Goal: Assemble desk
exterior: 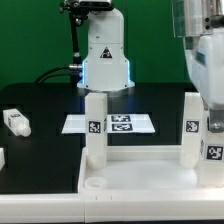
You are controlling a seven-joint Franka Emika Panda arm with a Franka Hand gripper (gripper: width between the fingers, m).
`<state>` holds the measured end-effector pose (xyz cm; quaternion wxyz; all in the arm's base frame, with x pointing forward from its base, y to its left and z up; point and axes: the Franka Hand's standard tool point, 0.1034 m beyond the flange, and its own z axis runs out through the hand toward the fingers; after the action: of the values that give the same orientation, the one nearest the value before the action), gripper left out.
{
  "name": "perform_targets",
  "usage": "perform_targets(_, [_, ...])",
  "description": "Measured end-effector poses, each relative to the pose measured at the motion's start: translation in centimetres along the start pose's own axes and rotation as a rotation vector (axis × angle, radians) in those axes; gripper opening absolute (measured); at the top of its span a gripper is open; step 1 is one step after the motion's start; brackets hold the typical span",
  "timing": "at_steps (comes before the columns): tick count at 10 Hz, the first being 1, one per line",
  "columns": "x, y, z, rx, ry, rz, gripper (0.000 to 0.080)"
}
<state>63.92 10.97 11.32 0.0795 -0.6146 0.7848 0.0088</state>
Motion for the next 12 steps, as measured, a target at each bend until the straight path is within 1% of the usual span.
perform_targets(1, [0.01,-0.01,0.0,0.0,-0.001,0.072,0.0291])
perform_targets(2, [0.0,-0.1,0.04,0.017,-0.024,0.315,0.029])
perform_targets(3, [-0.24,0.01,0.09,0.028,-0.03,0.266,0.029])
perform_targets(4, [-0.24,0.01,0.09,0.027,-0.029,0.236,0.029])
perform_targets(5, [-0.23,0.04,0.14,0.027,-0.025,0.208,0.0399])
perform_targets(6, [-0.43,0.04,0.15,0.031,-0.006,0.038,0.0399])
perform_targets(7, [-0.62,-0.11,0.25,0.038,0.004,-0.19,0.0563])
perform_targets(8, [-0.77,-0.02,0.43,0.037,0.006,-0.358,0.0633])
perform_targets(9, [-0.7,-0.04,0.43,0.037,0.006,-0.361,0.0633])
perform_targets(11, [-0.52,-0.09,0.43,0.036,0.015,-0.537,0.0646])
perform_targets(12, [-0.39,-0.13,0.41,0.03,0.028,-0.661,0.0649])
